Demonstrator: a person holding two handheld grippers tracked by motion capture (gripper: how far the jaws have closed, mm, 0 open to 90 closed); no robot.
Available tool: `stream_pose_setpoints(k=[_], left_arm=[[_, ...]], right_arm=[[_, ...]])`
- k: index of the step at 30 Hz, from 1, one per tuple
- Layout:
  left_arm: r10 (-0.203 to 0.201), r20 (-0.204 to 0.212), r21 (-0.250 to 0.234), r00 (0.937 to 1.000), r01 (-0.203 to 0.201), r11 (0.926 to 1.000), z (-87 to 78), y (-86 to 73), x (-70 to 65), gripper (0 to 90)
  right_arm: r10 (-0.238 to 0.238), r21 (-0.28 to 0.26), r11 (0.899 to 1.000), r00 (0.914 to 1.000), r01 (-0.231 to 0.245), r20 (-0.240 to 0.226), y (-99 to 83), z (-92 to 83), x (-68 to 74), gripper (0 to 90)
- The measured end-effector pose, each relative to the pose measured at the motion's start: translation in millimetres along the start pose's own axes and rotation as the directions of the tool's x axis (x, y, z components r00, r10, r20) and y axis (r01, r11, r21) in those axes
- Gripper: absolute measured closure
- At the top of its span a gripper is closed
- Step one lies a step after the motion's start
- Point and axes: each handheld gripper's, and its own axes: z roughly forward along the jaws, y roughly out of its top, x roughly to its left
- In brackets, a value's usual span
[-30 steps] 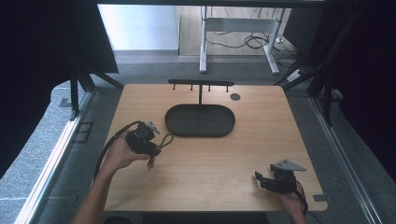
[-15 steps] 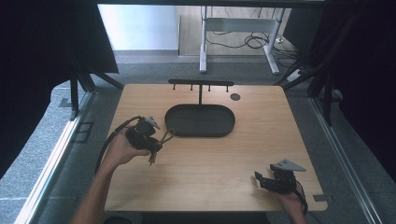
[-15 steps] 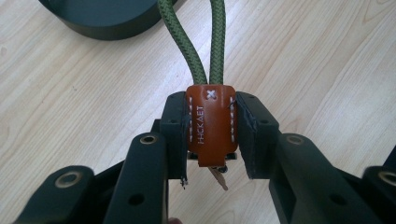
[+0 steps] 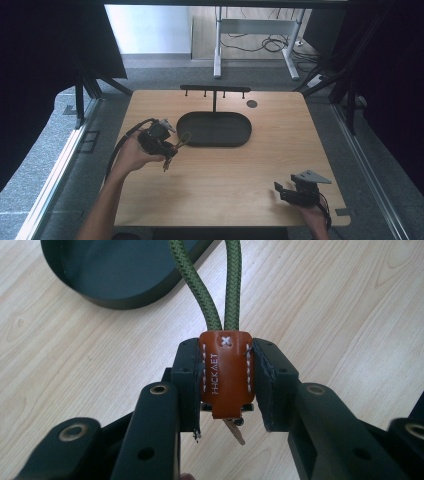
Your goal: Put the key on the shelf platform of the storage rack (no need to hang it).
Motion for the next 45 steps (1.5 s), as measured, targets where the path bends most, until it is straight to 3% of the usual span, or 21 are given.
stream_pose_setpoints(k=[14, 19, 37, 45], left_arm=[[0.06, -0.014, 0.005, 0.9981, -0.06, 0.9982, -2.1, 27.9, -13.5, 67.0], [0.085, 0.0, 0.009, 0.9964, -0.085, 0.9964, 0.1, 36.7, -19.2, 67.0], [0.154, 0.04, 0.027, 0.9872, -0.155, 0.9875, 23.3, 77.7, -24.3, 66.9], [0.156, 0.038, 0.036, 0.9871, -0.157, 0.9869, 27.3, 92.3, -21.2, 66.9]], right_arm=[[0.019, -0.009, 1.0, 0.9998, -0.019, 0.002, -1.5, -3.8, -4.1, 26.0], [0.003, -0.002, 1.0, 1.0, -0.003, 0.001, -0.8, -2.7, 3.0, 26.0], [0.023, 0.001, 1.0, 0.9992, -0.023, 0.032, -7.3, -10.3, -2.0, 26.1], [0.017, 0.013, 1.0, 0.9994, -0.018, 0.031, -8.3, -8.5, -1.8, 26.1]])
